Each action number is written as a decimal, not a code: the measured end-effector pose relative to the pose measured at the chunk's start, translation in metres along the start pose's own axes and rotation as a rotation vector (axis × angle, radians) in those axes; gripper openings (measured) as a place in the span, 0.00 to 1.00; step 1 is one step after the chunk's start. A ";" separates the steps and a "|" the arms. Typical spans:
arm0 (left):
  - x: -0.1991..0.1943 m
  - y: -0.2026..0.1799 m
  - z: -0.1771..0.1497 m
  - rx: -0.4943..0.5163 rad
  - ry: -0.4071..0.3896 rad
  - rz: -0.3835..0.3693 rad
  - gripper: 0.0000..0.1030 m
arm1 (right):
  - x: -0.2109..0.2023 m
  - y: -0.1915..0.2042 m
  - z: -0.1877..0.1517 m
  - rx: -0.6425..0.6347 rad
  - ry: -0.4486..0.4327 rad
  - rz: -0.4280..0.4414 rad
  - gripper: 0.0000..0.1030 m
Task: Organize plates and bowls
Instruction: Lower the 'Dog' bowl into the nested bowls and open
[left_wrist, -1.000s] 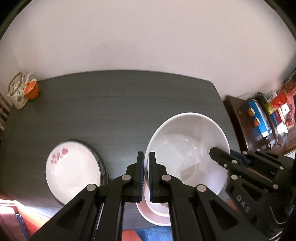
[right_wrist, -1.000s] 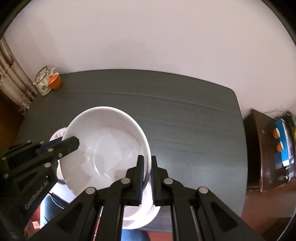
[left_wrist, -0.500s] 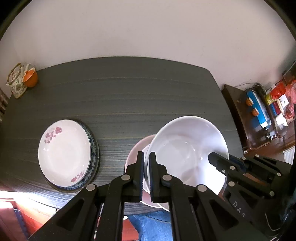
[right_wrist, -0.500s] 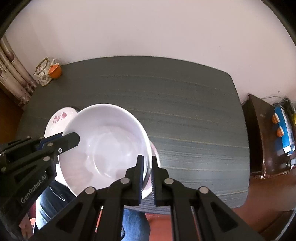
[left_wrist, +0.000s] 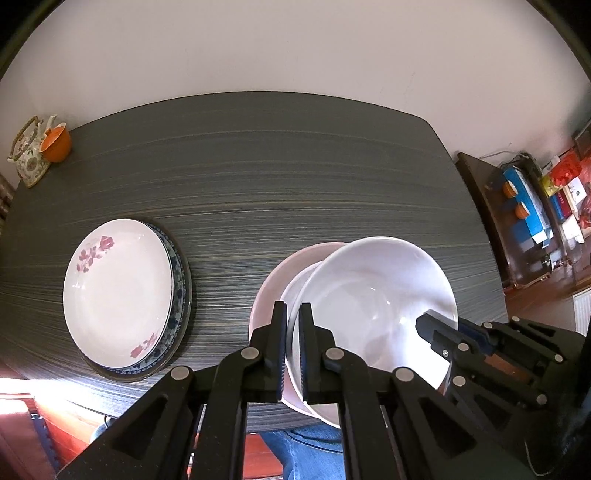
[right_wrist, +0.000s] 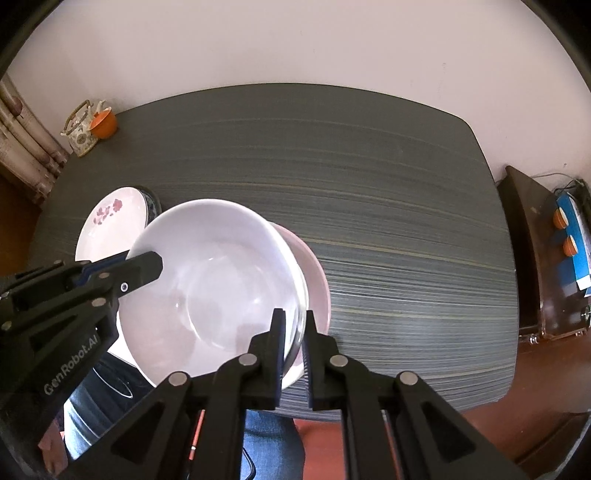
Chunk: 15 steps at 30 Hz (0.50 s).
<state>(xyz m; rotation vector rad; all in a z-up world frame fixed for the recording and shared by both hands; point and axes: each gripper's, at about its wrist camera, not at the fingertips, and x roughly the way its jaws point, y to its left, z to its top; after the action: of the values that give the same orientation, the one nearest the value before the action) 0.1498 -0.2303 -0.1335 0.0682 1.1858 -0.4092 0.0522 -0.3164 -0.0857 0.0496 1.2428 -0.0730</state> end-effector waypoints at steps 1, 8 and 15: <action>0.001 -0.001 0.000 -0.001 0.000 0.001 0.04 | 0.001 -0.001 0.000 0.002 0.003 0.001 0.09; 0.016 -0.002 0.001 0.003 0.009 0.016 0.04 | 0.016 -0.002 0.003 0.010 0.028 0.004 0.09; 0.027 -0.002 0.000 -0.003 0.017 0.016 0.04 | 0.028 -0.002 0.002 0.013 0.051 0.005 0.09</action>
<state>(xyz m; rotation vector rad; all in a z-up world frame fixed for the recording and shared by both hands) 0.1577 -0.2395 -0.1573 0.0788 1.2017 -0.3933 0.0632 -0.3195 -0.1112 0.0660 1.2928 -0.0762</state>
